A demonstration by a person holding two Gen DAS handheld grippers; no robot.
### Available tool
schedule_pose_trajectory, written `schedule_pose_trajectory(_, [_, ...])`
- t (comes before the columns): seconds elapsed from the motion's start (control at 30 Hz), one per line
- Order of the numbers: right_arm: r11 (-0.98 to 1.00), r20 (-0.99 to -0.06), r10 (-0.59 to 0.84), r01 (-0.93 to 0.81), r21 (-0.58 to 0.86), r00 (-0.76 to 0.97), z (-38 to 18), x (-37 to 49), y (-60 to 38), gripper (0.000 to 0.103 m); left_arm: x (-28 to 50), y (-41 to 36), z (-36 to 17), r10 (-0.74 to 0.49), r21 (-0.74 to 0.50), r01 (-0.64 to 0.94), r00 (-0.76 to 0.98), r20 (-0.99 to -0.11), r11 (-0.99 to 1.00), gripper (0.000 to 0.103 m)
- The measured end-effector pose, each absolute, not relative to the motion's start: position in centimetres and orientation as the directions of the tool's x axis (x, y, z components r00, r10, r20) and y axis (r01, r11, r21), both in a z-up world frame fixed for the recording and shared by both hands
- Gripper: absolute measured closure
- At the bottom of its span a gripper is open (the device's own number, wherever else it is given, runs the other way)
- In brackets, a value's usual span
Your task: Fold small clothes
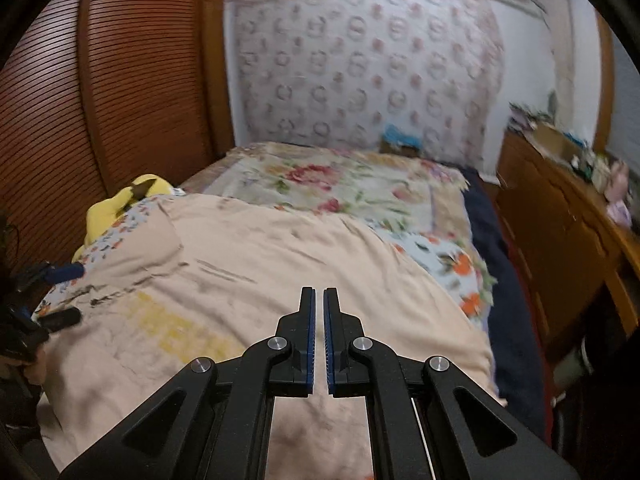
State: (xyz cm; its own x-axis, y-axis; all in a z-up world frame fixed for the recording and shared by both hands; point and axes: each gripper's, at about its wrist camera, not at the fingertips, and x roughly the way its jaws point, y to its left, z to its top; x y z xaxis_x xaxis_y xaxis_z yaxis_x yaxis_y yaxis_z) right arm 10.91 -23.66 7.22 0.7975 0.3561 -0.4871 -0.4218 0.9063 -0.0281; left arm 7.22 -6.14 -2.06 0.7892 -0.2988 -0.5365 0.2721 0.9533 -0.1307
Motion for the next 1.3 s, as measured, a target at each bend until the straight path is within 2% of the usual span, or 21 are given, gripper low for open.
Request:
schedule_pose_trajectory(0.1, [0.919,-0.499,0.326,-0.393,-0.031,0.803,6.5,11.2,-24.3,0.099,7.0,-6.3,-2.2,-0.302,-0.123,0.281,0.785,-0.542,0.952,0.015])
schedule_pose_trajectory(0.13, [0.927,-0.506,0.307,-0.374,-0.033,0.806,6.1,11.3,-24.8,0.091,7.0,-6.4,-2.2,-0.301,-0.121,0.281,0.784,-0.543,0.952,0.015])
schedule_pose_trajectory(0.17, [0.937,-0.516,0.281,-0.348,-0.035,0.809,5.6,11.5,-25.4,0.077,7.0,-6.5,-2.3,-0.3,-0.12,0.281,0.784,-0.543,0.952,0.015])
schedule_pose_trajectory(0.23, [0.958,-0.537,0.22,-0.283,-0.036,0.814,4.5,11.8,-27.0,0.06,7.0,-6.6,-2.4,-0.307,-0.128,0.285,0.781,-0.544,0.95,0.015])
schedule_pose_trajectory(0.27, [0.969,-0.545,0.183,-0.243,-0.04,0.818,3.7,11.8,-28.3,0.056,6.9,-6.6,-2.4,-0.31,-0.13,0.286,0.78,-0.544,0.949,0.015])
schedule_pose_trajectory(0.47, [0.997,-0.633,0.057,-0.075,-0.002,0.772,-0.6,12.1,-35.2,0.053,6.7,-7.4,-2.8,-0.32,-0.127,0.302,0.771,-0.55,0.945,0.015])
schedule_pose_trajectory(0.57, [0.998,-0.675,0.059,-0.031,0.054,0.735,-2.2,12.5,-37.1,0.053,6.8,-7.6,-2.9,-0.325,-0.127,0.308,0.765,-0.556,0.943,0.015])
schedule_pose_trajectory(0.7, [0.987,-0.687,0.138,-0.038,0.159,0.713,-2.7,13.6,-38.4,0.053,6.8,-7.8,-2.9,-0.321,-0.118,0.311,0.761,-0.563,0.943,0.015])
schedule_pose_trajectory(0.8, [0.989,-0.681,0.139,-0.062,0.136,0.719,-2.5,13.7,-38.1,0.074,6.8,-7.9,-2.8,-0.321,-0.121,0.308,0.762,-0.562,0.944,0.015])
schedule_pose_trajectory(0.87, [0.995,-0.674,0.099,-0.057,0.084,0.732,-2.2,14.4,-38.0,0.099,6.7,-7.9,-2.8,-0.318,-0.118,0.307,0.764,-0.562,0.944,0.015])
schedule_pose_trajectory(1.03, [0.991,-0.596,0.13,-0.125,0.05,0.792,-1.3,14.2,-36.1,0.1,6.7,-7.7,-3.0,-0.314,-0.124,0.298,0.765,-0.563,0.946,0.015])
schedule_pose_trajectory(1.13, [0.97,-0.552,0.239,-0.221,0.1,0.799,0.2,13.2,-34.6,0.1,6.7,-7.3,-2.9,-0.314,-0.138,0.287,0.769,-0.556,0.948,0.015])
schedule_pose_trajectory(1.3, [0.916,-0.504,0.38,-0.391,0.089,0.776,3.6,11.7,-28.8,0.1,6.6,-7.0,-2.7,-0.306,-0.139,0.276,0.776,-0.552,0.951,0.015])
